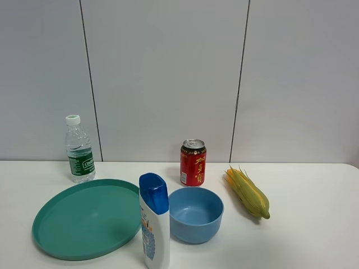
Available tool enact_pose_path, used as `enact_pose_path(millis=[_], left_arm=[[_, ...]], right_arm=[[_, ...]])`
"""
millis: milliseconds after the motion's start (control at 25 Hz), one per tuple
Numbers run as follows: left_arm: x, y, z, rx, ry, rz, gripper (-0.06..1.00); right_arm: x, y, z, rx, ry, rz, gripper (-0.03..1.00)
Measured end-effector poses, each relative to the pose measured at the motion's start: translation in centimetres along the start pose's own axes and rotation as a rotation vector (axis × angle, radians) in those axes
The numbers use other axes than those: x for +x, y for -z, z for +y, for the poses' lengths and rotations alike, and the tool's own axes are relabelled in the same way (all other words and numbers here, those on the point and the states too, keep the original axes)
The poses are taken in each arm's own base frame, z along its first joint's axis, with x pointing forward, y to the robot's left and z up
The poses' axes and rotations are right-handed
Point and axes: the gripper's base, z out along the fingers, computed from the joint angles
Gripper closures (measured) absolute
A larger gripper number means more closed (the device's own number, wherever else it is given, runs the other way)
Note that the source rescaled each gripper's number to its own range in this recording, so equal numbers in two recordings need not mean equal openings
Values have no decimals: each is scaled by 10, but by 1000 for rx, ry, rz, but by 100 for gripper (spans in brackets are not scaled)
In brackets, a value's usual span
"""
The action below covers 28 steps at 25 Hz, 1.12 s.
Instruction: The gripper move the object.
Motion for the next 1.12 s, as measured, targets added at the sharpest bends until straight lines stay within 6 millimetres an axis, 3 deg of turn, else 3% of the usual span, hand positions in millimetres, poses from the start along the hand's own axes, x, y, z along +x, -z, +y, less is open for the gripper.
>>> enact_pose_path(millis=[360, 760, 920, 1120], left_arm=[[0, 0, 0, 0, 0, 0, -6], [0, 0, 0, 0, 0, 0, -6], [0, 0, 0, 0, 0, 0, -6], [0, 0, 0, 0, 0, 0, -6]], right_arm=[[29, 48, -18, 229, -247, -9, 12], [63, 100, -14, 323, -285, -185, 12], [73, 106, -13, 331, -298, -171, 12], [84, 89, -13, 346, -340, -107, 12]])
